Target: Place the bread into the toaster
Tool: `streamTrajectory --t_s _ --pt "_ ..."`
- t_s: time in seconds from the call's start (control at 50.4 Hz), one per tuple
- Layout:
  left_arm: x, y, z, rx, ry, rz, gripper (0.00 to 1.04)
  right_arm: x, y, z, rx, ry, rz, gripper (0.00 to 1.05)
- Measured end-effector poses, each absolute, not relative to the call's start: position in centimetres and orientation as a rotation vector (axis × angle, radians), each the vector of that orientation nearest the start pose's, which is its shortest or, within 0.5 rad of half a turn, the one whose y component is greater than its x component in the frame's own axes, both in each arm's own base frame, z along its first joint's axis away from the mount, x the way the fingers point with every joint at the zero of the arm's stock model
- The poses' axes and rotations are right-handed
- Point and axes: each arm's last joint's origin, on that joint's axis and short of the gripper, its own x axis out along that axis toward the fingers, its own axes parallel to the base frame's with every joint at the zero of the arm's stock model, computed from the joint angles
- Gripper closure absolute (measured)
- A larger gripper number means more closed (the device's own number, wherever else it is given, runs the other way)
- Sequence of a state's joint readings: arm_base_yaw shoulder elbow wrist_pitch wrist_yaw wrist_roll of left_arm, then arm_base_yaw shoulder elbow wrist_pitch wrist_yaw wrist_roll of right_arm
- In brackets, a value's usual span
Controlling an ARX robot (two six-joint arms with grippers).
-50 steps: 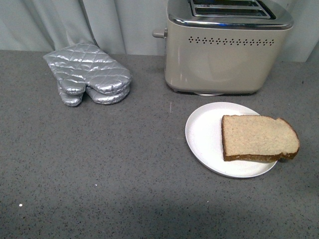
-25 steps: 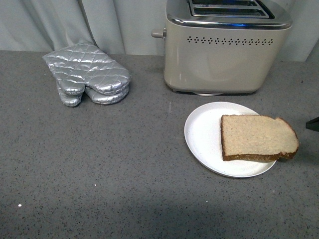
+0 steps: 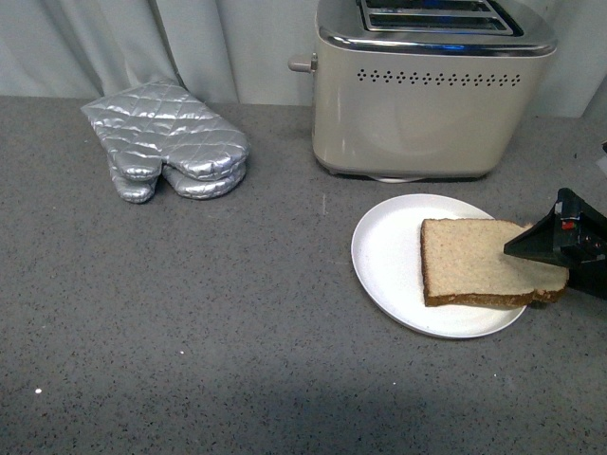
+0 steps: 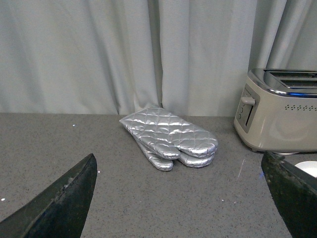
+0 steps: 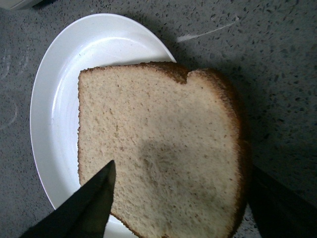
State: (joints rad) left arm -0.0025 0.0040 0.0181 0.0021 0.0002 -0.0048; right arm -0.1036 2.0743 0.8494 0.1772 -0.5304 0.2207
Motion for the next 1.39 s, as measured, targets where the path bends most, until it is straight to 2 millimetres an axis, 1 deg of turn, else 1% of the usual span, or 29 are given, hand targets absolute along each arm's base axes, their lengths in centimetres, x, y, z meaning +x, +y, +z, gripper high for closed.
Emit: streamTrajectory --t_s 0.159,0.179,0.298,0.357,0.417,0.576,0.675,0.735,0.774,0.794,0.913,0.973,0.993,1.072,1.152,1.291,1.39 --pt "9.7 0.0 17.0 -0.005 -0.016 -0.003 0.07 33.9 -2.0 4.4 0.557 1.059 0.241 0.66" --pt "9.7 0.0 17.0 -0.005 -0.016 -0.003 0.07 34.0 -2.1 4.4 0.561 1.063 0.234 0.71" --pt "9.7 0.0 17.0 -0.005 -0.016 -0.003 0.07 33.9 -2.2 4.6 0.595 1.089 0.217 0.96" --pt "9.7 0.0 17.0 -0.005 -0.016 -0.003 0.07 33.8 -2.1 5.0 0.606 1.093 0.212 1.03" --pt "9.7 0.0 17.0 -0.005 -0.016 -0.003 0.07 33.7 -2.1 5.7 0.629 1.086 0.207 1.04" --pt "9.7 0.0 17.0 -0.005 -0.016 -0.002 0.07 33.0 -1.4 9.1 0.724 1.045 0.185 1.04" --pt "9.7 0.0 17.0 -0.005 -0.016 -0.003 0.07 32.3 -0.8 12.2 0.848 0.962 0.136 1.04" --pt "9.7 0.0 17.0 -0.005 -0.016 -0.003 0.07 31.6 -0.1 14.8 0.944 0.905 0.095 1.04" --pt "9.7 0.0 17.0 -0.005 -0.016 -0.003 0.07 31.3 0.3 16.2 0.974 0.875 0.079 1.04" --pt "9.7 0.0 17.0 -0.005 -0.016 -0.003 0.07 31.0 0.6 17.2 1.002 0.845 0.069 1.04" --pt "9.7 0.0 17.0 -0.005 -0.016 -0.003 0.07 30.0 1.9 20.6 1.097 0.726 -0.007 1.04" --pt "9.7 0.0 17.0 -0.005 -0.016 -0.003 0.07 29.6 2.4 21.7 1.142 0.668 -0.054 1.04" --pt "9.7 0.0 17.0 -0.005 -0.016 -0.003 0.07 29.3 2.8 22.5 1.163 0.620 -0.083 1.04" --pt "9.7 0.0 17.0 -0.005 -0.016 -0.002 0.07 29.1 3.4 23.9 1.211 0.521 -0.136 1.04" --pt "9.7 0.0 17.0 -0.005 -0.016 -0.003 0.07 29.4 4.0 25.2 1.264 0.441 -0.191 1.04" --pt "9.7 0.0 17.0 -0.005 -0.016 -0.002 0.07 30.4 5.0 26.3 1.298 0.387 -0.252 1.04" --pt "9.7 0.0 17.0 -0.005 -0.016 -0.003 0.07 31.8 6.2 26.9 1.321 0.379 -0.292 1.04"
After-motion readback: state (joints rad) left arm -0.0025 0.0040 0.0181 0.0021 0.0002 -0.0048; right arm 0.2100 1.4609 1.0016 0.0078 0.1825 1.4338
